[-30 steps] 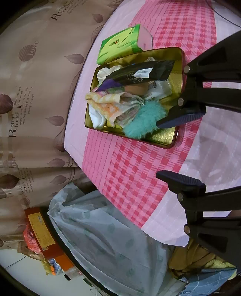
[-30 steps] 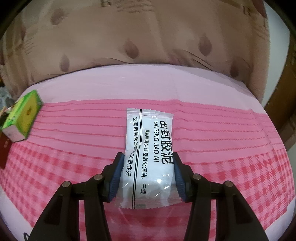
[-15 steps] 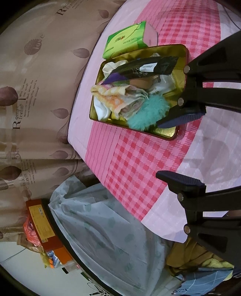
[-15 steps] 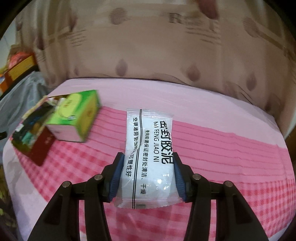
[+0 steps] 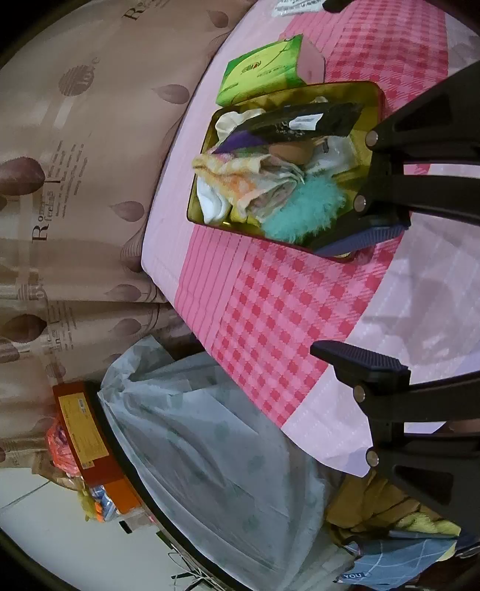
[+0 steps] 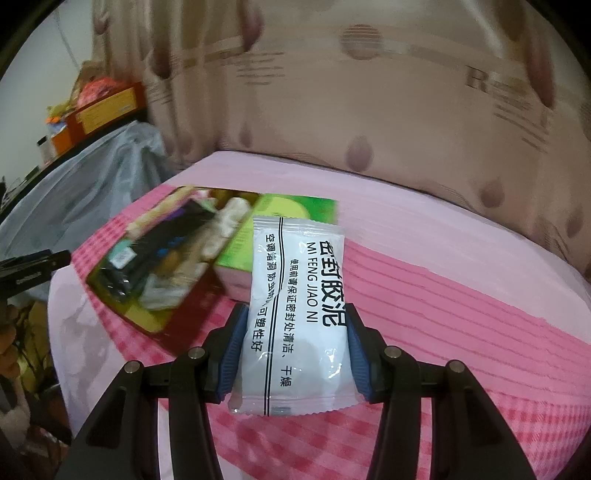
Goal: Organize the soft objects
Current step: 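Carry the white sealant packet into the gold tin with the right gripper and release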
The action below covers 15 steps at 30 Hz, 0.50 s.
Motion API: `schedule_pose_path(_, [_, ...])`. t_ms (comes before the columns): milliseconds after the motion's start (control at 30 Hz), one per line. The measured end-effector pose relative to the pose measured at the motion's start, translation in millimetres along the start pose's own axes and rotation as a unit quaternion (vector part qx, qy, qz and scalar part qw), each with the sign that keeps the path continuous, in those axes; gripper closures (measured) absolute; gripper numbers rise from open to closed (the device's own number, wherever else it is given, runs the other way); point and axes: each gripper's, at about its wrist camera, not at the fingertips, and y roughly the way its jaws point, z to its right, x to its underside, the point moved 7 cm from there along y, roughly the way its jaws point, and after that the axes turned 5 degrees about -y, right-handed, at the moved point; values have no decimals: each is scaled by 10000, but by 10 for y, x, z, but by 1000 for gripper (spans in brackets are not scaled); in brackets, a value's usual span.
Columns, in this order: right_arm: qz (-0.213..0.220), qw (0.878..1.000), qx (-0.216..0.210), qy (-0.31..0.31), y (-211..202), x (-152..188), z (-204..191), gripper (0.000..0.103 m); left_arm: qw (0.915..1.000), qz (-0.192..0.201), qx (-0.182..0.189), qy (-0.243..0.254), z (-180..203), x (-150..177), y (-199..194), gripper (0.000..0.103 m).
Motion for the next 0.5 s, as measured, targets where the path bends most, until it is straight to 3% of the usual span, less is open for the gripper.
schedule_pose_path(500, [-261,9975,-487,-441,427,-240,-768,56,9995,-52,-81,-289,-151,-33,20,55])
